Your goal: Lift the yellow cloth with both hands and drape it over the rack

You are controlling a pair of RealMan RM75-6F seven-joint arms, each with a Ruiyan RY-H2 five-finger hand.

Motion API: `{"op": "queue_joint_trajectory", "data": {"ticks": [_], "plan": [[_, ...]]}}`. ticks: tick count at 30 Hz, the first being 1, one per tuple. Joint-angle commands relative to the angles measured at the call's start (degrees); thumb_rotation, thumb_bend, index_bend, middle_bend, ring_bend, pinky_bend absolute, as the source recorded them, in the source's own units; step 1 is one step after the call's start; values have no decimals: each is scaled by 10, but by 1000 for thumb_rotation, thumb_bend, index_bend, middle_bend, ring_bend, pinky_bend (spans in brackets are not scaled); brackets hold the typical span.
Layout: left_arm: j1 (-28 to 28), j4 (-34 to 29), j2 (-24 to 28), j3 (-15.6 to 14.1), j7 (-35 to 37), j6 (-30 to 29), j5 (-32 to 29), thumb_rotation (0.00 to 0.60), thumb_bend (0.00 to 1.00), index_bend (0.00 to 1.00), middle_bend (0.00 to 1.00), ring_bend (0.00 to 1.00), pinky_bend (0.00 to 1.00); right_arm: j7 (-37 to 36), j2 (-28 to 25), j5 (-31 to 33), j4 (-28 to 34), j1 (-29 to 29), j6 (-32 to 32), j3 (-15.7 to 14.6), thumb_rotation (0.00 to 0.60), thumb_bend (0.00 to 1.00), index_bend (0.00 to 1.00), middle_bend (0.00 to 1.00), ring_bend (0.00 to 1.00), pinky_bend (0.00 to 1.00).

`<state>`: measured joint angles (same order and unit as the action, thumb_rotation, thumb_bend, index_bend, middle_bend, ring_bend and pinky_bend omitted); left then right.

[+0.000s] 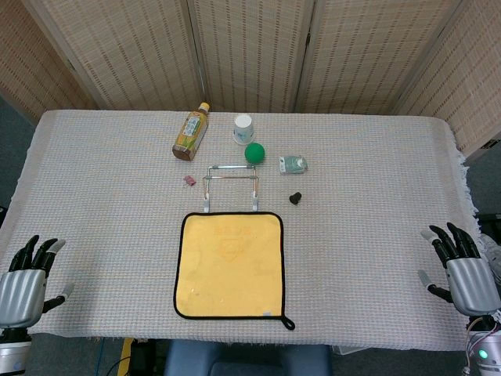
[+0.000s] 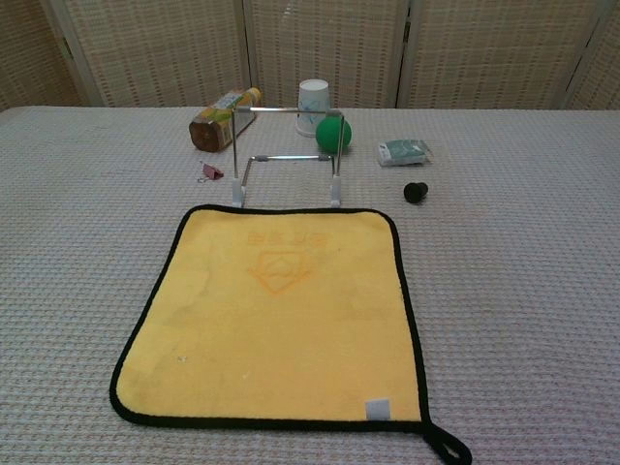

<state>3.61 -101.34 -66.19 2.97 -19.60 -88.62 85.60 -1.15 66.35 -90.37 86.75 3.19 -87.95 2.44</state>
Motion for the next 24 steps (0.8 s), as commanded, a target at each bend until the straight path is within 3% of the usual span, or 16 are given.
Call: {"op": "queue_joint_trajectory", "data": {"ticks": [1,14,24], "plan": [[1,-1,0,0,-2,1,0,600,250,188,189,54,186,-2,1,0,-3,0,-2,0,600,300,149,118,53,73],[4,8,8,-8,10,9,15,600,249,203,189,54,186,-15,-1,-7,2,0,-6,-1,600,300,149,119,59,74],[48,34,32,-29,47,57,96,600,250,224,199,109,201,-12,-9,-16,16,13,3,1,600,300,149,119,64,74]]}}
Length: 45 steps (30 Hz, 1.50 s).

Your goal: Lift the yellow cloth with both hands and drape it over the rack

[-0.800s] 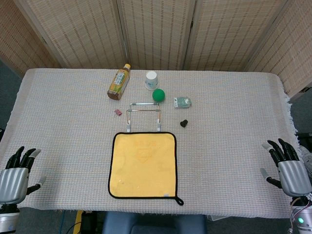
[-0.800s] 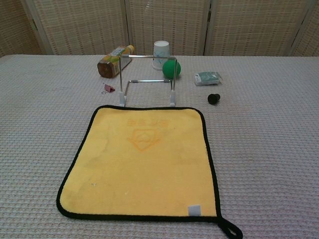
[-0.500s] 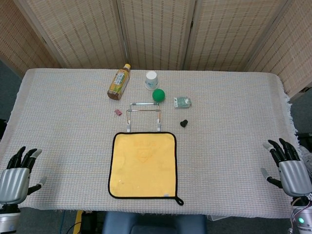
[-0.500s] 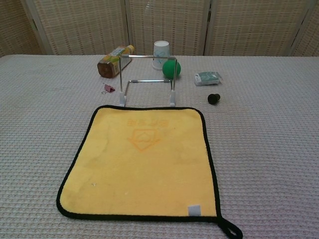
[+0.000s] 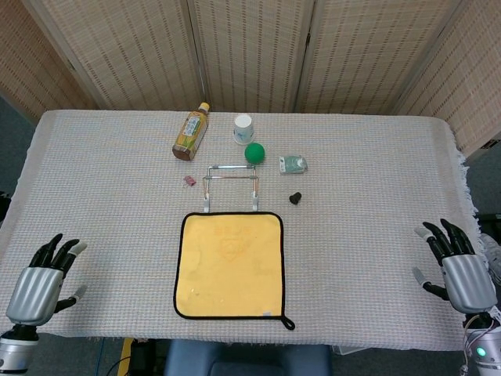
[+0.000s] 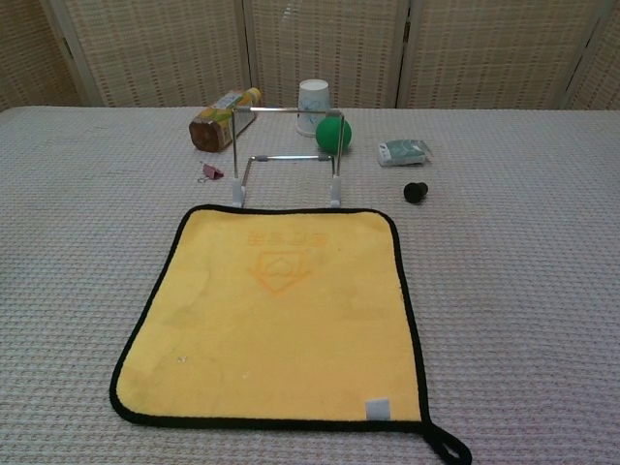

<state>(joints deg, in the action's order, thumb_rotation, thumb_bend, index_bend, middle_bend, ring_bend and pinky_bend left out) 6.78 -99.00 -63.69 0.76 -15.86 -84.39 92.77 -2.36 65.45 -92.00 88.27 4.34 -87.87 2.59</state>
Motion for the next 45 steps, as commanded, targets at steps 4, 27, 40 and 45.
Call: {"op": "queue_joint_trajectory", "data": {"ticks": [4,27,40,45], "plan": [[44,27,13,-17,30,39,70,600,250,259,304,229,308,1,1,-1,2,5,10,-2,600,300,150,119,65,74],[151,117,-101,-63,90,159,157,600,246,412,1000,791,962,4,4,3,2,12,19,-5,600,300,150,137,111,75],[161,160,-161,-84,87,170,154,600,246,444,1000,815,966,1,6,6,-1,16,26,-6,600,300,149,137,111,76],[170,168,-180,-82,82,173,152,600,246,444,1000,817,966,-2,3,7,-2,13,21,-6,600,300,149,138,111,75]]}}
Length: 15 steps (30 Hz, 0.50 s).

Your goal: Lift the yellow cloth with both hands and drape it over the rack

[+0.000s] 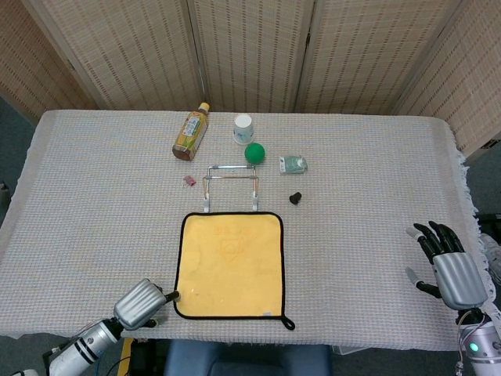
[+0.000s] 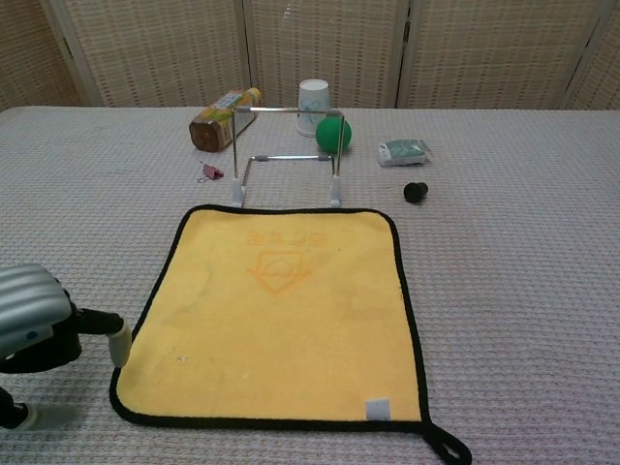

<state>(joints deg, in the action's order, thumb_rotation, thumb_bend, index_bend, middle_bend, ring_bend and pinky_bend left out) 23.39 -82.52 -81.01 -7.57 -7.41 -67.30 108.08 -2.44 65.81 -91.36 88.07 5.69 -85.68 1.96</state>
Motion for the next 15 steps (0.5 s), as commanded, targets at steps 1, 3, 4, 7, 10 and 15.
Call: {"op": "queue_joint_trajectory", "data": {"ticks": [1,3,4,7,10,15], "plan": [[5,5,-10,2,-4,2,-3,600,246,444,1000,818,966,-1,-2,1,0,-2,-2,0,600,300,149,138,111,75],[8,6,-16,3,-6,5,-6,600,246,447,1000,820,966,-3,-2,2,-1,-3,-4,-1,600,300,149,137,111,75],[10,7,-18,3,-8,8,-8,600,246,450,1000,820,966,-4,-2,3,-1,-4,-4,-1,600,300,149,137,111,75],[15,8,-23,3,-14,15,-12,600,246,458,1000,820,967,-7,-2,4,-3,-6,-4,-2,600,301,149,138,111,75],[19,8,-28,1,-19,21,-17,600,246,459,1000,820,966,-8,-2,3,-3,-7,-7,-3,600,300,149,138,111,75],[26,6,-36,2,-21,23,-20,600,246,475,1000,820,966,-10,-2,4,-5,-8,-9,-2,600,300,149,137,112,75]]}}
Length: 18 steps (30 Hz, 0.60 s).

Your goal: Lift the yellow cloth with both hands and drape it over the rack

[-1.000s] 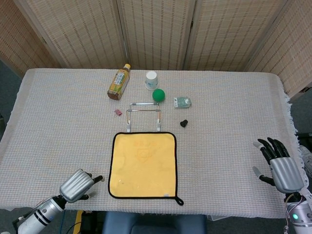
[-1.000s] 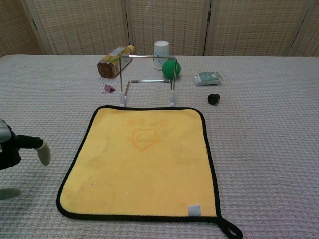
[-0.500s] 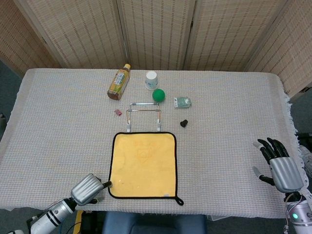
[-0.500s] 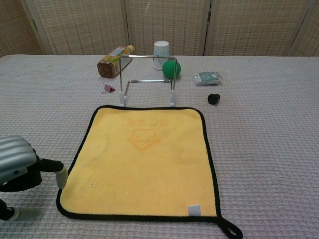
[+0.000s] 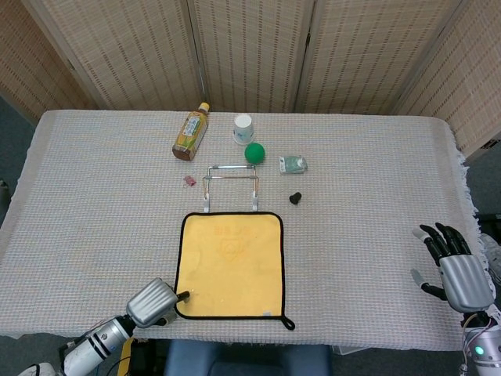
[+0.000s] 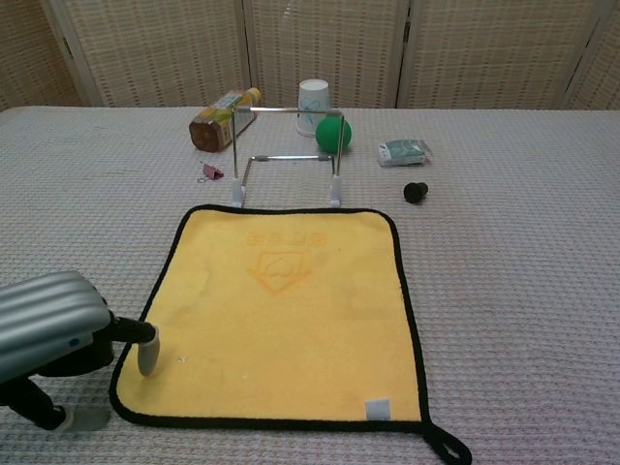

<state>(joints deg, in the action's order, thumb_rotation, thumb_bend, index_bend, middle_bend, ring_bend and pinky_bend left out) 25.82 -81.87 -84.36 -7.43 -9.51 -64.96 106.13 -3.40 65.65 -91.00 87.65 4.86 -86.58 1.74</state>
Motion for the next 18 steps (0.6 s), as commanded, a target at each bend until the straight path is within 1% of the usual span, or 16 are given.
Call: {"op": "queue_joint_trajectory", "data": {"ticks": [1,14,16,18], "plan": [[4,0,-4,2,0,0,-2,600,246,475,1000,820,966,-1,0,0,-1,0,0,0,600,300,149,137,111,75],[17,5,-19,6,1,2,-19,600,247,489,1000,833,966,-8,3,3,-6,-3,-2,-1,600,300,149,138,111,75],[17,6,-19,6,5,-1,-19,600,267,494,1000,837,966,-8,3,3,-6,-3,-1,-1,600,300,149,137,112,75],[18,7,-20,5,8,-5,-19,600,322,498,1000,842,966,-8,3,2,-6,-3,-2,0,600,300,149,137,111,76]]}}
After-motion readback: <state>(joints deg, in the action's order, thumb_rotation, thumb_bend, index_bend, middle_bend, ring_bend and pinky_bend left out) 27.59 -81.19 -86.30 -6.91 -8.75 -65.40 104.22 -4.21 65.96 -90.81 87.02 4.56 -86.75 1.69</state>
